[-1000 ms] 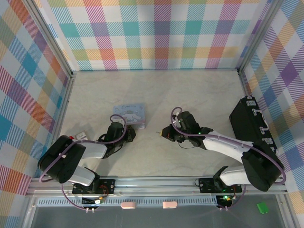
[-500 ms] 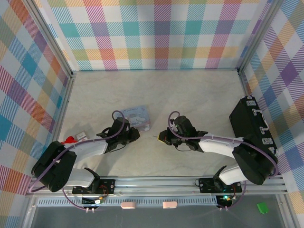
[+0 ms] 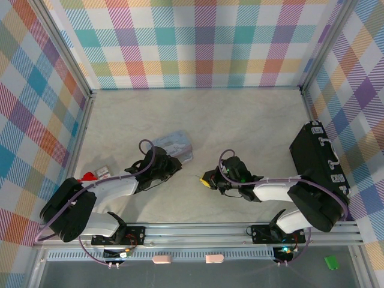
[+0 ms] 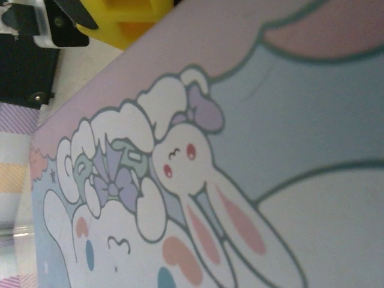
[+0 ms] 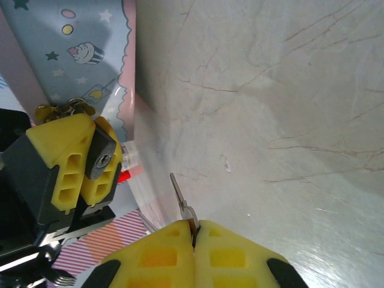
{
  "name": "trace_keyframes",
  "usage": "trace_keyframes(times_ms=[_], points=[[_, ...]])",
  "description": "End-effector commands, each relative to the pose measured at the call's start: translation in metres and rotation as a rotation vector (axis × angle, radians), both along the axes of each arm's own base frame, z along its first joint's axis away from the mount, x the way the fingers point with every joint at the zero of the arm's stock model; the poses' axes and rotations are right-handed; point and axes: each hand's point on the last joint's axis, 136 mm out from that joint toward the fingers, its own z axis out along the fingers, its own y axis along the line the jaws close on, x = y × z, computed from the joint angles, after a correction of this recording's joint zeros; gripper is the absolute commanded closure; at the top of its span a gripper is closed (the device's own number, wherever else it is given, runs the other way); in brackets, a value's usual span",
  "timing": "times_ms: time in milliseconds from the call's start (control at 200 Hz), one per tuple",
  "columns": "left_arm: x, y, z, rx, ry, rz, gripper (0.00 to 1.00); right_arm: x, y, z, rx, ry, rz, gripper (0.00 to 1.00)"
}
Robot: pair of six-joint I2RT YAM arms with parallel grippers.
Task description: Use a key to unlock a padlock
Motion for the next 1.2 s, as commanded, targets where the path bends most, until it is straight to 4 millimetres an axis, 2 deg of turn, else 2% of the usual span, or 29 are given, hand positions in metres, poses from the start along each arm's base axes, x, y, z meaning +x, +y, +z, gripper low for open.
trace_keyframes(times_ms=[0, 290, 465, 500, 750, 1195], points=[[0.013, -0.014, 0.019, -0.129, -0.055, 0.048, 0.89, 0.007, 0.008, 0.015, 0.103, 0.002, -0.049, 1.0], [0.017, -0.026, 0.019, -0.167, -0.049, 0.051, 0.9, 0.014, 0.025, 0.023, 0.24, 0.049, -0.062, 1.0], [0.015, -0.025, 0.015, -0.147, -0.049, 0.072, 0.92, 0.016, 0.022, 0.022, 0.279, 0.054, -0.09, 1.0], [0.015, -0.023, 0.013, -0.148, -0.045, 0.079, 0.94, 0.014, 0.023, 0.022, 0.279, 0.064, -0.082, 1.0], [0.02, -0.025, 0.017, -0.184, -0.061, 0.107, 0.96, 0.016, 0.026, 0.021, 0.327, 0.086, -0.088, 1.0], [0.02, -0.021, 0.011, -0.189, -0.043, 0.141, 0.97, 0.023, 0.031, 0.02, 0.402, 0.095, -0.11, 1.0]])
